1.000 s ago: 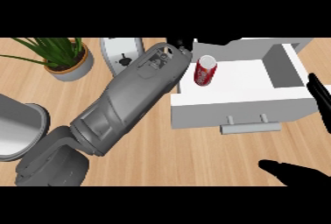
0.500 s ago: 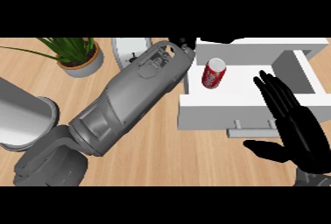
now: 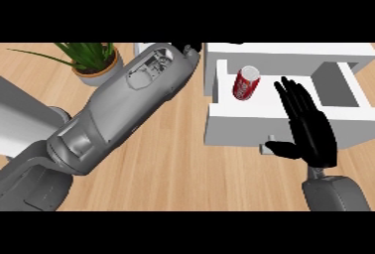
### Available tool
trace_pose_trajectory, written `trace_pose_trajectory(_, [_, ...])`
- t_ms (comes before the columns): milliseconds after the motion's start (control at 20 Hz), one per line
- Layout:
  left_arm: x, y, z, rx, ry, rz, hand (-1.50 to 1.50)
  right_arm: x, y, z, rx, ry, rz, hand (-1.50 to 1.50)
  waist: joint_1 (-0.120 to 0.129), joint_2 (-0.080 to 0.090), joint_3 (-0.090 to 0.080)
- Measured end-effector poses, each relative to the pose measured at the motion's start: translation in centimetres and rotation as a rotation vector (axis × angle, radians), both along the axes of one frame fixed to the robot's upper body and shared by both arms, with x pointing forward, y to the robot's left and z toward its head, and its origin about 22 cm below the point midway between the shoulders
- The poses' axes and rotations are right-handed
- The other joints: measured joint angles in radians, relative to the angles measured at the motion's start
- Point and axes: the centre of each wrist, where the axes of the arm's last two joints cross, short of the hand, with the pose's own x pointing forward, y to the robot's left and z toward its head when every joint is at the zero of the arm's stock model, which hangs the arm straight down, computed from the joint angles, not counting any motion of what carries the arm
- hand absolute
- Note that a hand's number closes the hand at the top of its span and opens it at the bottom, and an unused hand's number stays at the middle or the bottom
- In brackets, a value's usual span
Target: Pick up the can, place it into the drawer and close the drawer
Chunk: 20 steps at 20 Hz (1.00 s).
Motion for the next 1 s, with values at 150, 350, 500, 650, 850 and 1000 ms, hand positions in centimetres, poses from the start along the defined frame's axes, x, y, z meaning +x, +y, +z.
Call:
trace_pose_trajectory(150, [-0.2, 1.5, 0.2, 0.006, 0.0, 0.003, -1.5, 1.6, 0.1, -0.6, -0.025, -0.02, -0.025, -1.5, 0.003, -0.005, -0.006])
trace_pose_trajectory(350, [-0.3, 3.6, 0.9, 0.007, 0.001, 0.01, -1.5, 3.7, -0.4, -1.4, -0.063, -0.048, -0.041, -1.5, 0.016, -0.01, -0.013])
trace_pose_trajectory(500, [-0.6, 4.9, 0.9, 0.013, 0.006, 0.014, -1.5, 5.1, -0.6, -1.7, -0.089, -0.061, -0.055, -1.5, 0.021, -0.011, -0.015])
trace_pose_trajectory(650, [-0.8, 5.8, 1.4, 0.012, 0.016, 0.009, -1.5, 6.6, -0.6, -2.0, -0.122, -0.077, -0.077, -1.5, 0.024, -0.01, -0.017])
trace_pose_trajectory(850, [-1.1, 7.5, 1.4, 0.017, 0.03, 0.011, -1.5, 8.5, -0.7, -2.1, -0.137, -0.11, -0.107, -1.5, 0.031, -0.007, -0.015])
trace_pose_trajectory(1000, [-1.6, 8.5, 0.8, 0.016, 0.036, 0.004, -1.5, 9.8, -0.8, -2.2, -0.133, -0.134, -0.138, -1.5, 0.038, -0.002, -0.013])
